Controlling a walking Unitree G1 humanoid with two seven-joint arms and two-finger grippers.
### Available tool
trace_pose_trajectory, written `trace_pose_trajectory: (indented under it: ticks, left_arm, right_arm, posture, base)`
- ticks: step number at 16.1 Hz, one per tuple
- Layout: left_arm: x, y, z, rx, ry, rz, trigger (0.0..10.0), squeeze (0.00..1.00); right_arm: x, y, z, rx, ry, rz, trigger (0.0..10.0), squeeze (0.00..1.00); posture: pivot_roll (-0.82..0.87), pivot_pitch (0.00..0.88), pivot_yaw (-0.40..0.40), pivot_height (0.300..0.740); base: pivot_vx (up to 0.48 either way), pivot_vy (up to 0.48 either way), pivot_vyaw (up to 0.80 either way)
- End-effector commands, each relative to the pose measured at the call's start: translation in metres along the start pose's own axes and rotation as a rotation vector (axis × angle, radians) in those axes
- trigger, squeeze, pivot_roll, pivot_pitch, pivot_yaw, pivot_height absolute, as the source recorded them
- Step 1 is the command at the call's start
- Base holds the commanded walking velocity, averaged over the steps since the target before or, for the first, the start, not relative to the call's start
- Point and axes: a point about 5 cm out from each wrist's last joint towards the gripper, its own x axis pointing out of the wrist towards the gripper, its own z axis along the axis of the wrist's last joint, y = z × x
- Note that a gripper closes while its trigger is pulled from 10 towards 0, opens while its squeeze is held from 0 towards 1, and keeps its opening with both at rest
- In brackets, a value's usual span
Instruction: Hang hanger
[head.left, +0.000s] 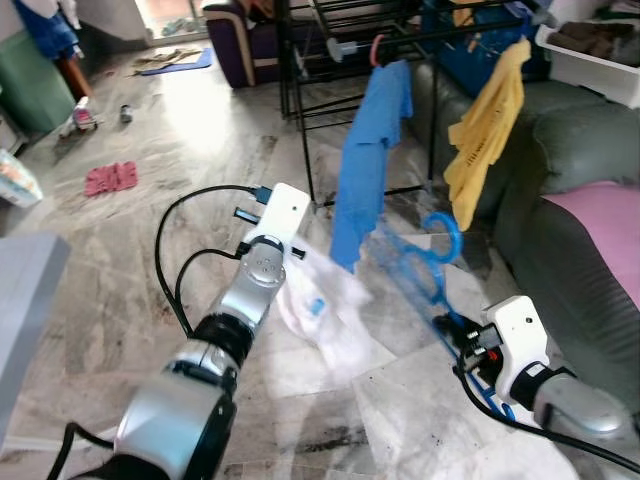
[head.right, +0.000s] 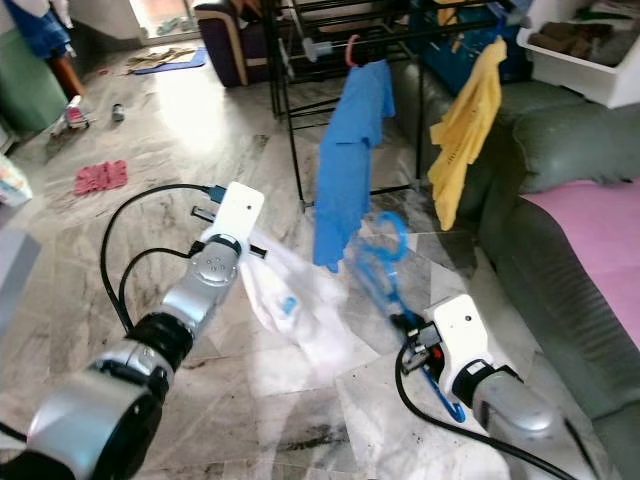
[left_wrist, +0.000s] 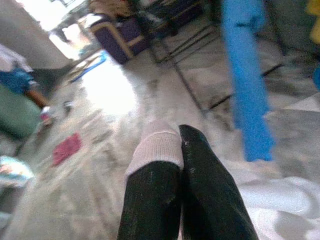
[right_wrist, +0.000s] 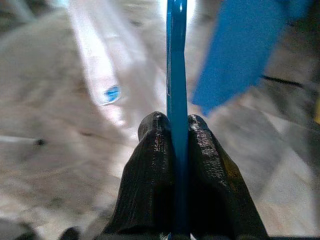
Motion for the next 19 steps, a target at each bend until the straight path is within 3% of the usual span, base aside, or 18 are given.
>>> trace_pose_trajectory:
  ticks: [1, 5, 11, 14, 19]
  left_arm:
    - [0.005, 0.014, 0.017, 0.003, -0.060, 0.074, 10.0, 0.00]
    - [0.006, 0.019, 0.008, -0.027, 0.014, 0.207, 10.0, 0.00]
    - [0.008, 0.015, 0.019, -0.062, -0.014, 0.187, 10.0, 0.00]
    - [0.008, 0.013, 0.031, -0.057, -0.020, 0.214, 10.0, 0.00]
    - [0.005, 0.001, 0.047, -0.102, -0.092, 0.147, 10.0, 0.00]
  right_arm:
    - [-0.002, 0.006, 0.004, 0.003, -0.004, 0.074, 10.0, 0.00]
    - [-0.018, 0.010, -0.007, -0.012, 0.098, 0.234, 10.0, 0.00]
    - [-0.026, 0.016, -0.015, 0.010, 0.174, 0.388, 10.0, 0.00]
    - [-0.027, 0.015, -0.016, 0.026, 0.170, 0.384, 10.0, 0.00]
    - [-0.023, 0.009, -0.019, 0.006, 0.179, 0.361, 10.0, 0.00]
  posture:
    - [-0.13, 0.038, 0.074, 0.740]
    - [-0.13, 0.039, 0.062, 0.740]
    - [-0.12, 0.033, 0.063, 0.740]
    - [-0.13, 0.033, 0.064, 0.740]
    - [-0.12, 0.034, 0.060, 0.740]
  base:
    - [0.000, 0.000, 0.00]
    - [0.000, 0.000, 0.00]
    - [0.000, 0.000, 0.00]
    - [0.000, 0.000, 0.00]
    - [0.000, 0.000, 0.00]
